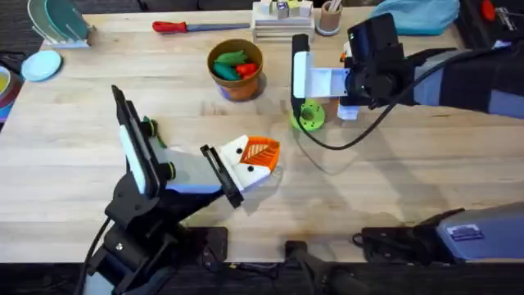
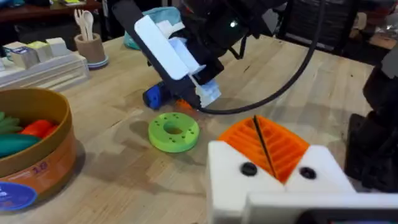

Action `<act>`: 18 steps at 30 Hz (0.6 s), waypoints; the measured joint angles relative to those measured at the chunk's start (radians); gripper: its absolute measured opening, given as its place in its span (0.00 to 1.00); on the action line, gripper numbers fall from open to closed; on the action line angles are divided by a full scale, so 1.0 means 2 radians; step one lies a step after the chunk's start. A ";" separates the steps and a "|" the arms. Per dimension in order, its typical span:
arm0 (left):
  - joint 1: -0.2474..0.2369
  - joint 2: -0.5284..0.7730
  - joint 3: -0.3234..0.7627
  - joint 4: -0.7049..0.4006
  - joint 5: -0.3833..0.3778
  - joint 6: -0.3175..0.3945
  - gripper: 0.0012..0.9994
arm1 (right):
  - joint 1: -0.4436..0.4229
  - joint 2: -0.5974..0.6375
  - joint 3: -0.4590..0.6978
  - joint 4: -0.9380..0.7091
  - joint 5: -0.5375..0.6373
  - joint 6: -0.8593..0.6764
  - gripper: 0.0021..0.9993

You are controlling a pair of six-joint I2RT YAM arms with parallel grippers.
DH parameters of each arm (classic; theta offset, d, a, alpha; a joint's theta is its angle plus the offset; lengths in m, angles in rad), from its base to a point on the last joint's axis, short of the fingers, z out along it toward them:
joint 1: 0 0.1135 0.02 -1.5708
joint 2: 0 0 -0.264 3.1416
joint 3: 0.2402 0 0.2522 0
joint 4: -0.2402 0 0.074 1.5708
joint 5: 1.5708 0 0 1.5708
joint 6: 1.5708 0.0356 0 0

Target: Pick up the gripper from the table and insert it into the empty holder that is missing its gripper. Then pick up a screw, insert it into the mounting hole, and use the screwdriver to tighten it. Finally, clean up the table by picking up the vegetable and placing it into the bucket.

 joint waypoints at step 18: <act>0.000 0.000 0.000 0.000 -0.002 0.002 0.99 | 0.007 -0.090 -0.001 -0.029 0.006 0.191 0.99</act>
